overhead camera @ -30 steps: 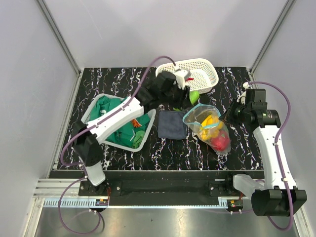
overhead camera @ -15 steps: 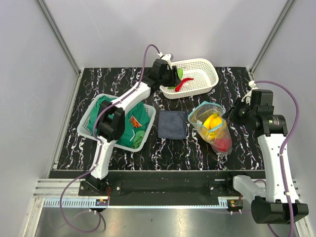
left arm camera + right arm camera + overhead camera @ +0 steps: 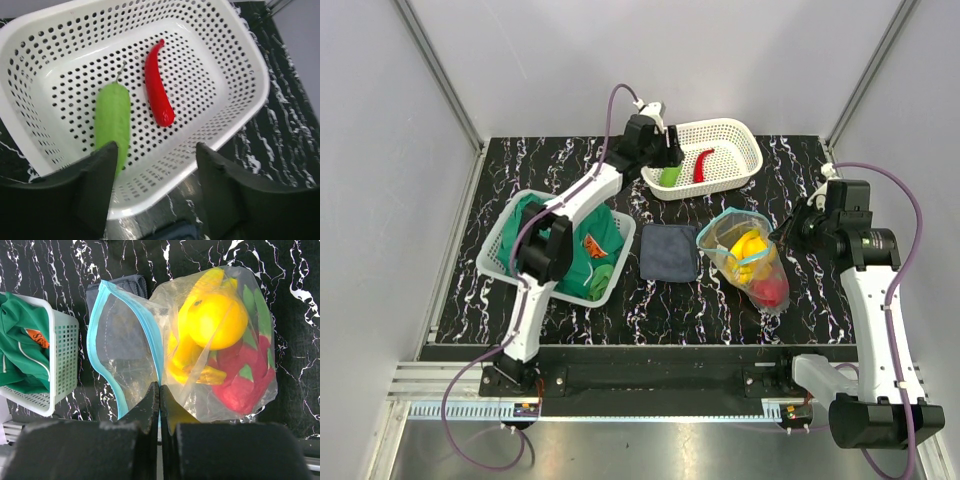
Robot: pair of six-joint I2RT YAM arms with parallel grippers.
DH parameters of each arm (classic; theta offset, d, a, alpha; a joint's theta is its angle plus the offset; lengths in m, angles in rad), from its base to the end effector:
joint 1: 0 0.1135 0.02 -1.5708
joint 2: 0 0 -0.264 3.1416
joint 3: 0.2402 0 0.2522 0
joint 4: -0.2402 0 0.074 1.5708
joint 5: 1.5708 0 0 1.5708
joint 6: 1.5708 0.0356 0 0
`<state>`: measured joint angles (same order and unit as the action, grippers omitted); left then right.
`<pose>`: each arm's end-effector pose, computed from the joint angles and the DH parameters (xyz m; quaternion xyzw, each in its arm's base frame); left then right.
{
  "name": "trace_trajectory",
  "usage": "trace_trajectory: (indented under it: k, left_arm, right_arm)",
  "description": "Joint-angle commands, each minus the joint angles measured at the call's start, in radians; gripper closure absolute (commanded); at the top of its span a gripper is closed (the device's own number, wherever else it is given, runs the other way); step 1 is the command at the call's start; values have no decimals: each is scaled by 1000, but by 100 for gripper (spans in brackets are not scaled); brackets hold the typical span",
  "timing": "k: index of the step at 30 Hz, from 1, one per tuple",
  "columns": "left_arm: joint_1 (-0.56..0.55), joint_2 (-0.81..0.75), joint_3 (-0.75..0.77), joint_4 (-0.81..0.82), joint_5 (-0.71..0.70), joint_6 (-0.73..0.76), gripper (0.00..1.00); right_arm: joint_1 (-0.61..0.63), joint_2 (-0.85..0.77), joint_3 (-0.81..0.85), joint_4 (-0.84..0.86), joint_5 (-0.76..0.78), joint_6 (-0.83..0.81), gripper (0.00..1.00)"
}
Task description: Open the zip-top bag and remove the fake food
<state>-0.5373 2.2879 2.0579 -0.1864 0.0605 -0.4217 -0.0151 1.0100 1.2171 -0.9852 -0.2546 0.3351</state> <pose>0.4678 -0.2812 0.2707 0.0649 0.8353 -0.2741 0.4722 0.1843 0.0062 0.3700 0.1111 0.9096 0.1766 0.3594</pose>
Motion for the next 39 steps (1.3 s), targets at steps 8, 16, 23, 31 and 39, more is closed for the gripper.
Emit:
trace_trajectory:
  k: [8,16,23,31,39]
  left_arm:
    - [-131,-438,-392,48,252,-37,68]
    - [-357,-535,-518,27,251,109,76]
    - [-398,-452,-524,68,389,164,85]
    - [-451,-367,-493,123,401,233,80]
    - [-478,-301,-458,205,351,153,74]
  right_arm:
    - [0,19,29,23,-46,-5,100]
    - [0,10,21,25,-51,-4,100]
    - [0,-2,27,23,-74,13,100]
    - [0,-7,18,23,-80,18,100]
    - [0,-10,19,25,-89,24,100]
